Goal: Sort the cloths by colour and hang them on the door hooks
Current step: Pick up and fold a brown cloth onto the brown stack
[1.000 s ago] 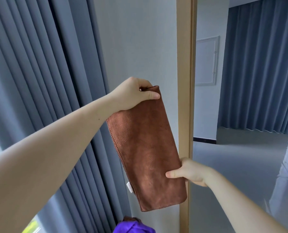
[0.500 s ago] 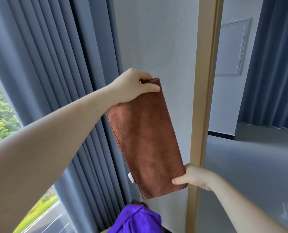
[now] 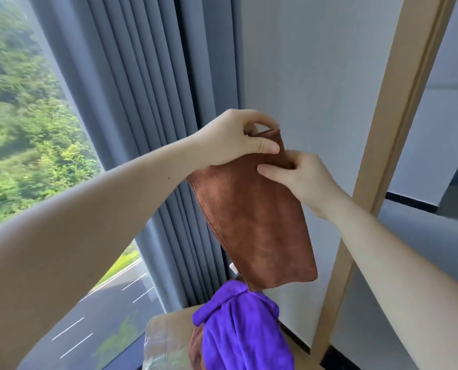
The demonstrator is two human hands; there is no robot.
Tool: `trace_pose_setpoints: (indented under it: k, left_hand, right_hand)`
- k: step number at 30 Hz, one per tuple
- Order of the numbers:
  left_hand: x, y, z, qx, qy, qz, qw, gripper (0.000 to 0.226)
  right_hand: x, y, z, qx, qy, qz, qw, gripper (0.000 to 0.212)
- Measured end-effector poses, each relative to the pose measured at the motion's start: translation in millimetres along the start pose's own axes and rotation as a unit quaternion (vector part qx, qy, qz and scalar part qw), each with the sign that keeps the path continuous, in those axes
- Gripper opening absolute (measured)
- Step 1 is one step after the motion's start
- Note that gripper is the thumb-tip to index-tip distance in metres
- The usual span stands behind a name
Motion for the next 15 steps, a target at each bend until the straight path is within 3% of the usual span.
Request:
trace_pose_setpoints:
  k: [2,4,6,8,12,15]
  left_hand:
    - [-4,-20,-18,-0.032,-0.013,-0.008,0.999,0.056]
    - [-1,-44,-44,-0.084,0.003,-0.077,0.994,0.066]
    - [9,-75,-76,-0.142,0.067,-0.182,0.971,0.062]
    - [12,-106,-108,-0.187,0.116,-0.229,0.948,0.047]
    - [-7,-152,-144,-0.224,0.045,-0.149,0.962,0.018]
    - [-21,-184,-162,-0.249,-0.058,-0.067,0.965,0.012]
  right_hand:
    - [17,1,0,-0.005,-0.009,-0.007,1.000,0.007]
    - [31,0,6,0.000,-0.010,-0.007,1.000,0.007]
    - [44,-3,13,0.006,-0.001,-0.003,1.000,0.008]
    - [58,-8,21,0.016,0.010,-0.003,1.000,0.010]
    - [90,-24,33,0.029,0.014,-0.007,0.999,0.009]
    - [108,-36,38,0.034,0.015,0.015,0.999,0.003]
Point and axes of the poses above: each hand's wrist, its own y-axis towards the middle knuckle, its own x-axis out of the palm, z = x × y, the point moved 9 cm from there along y, towards the middle knuckle
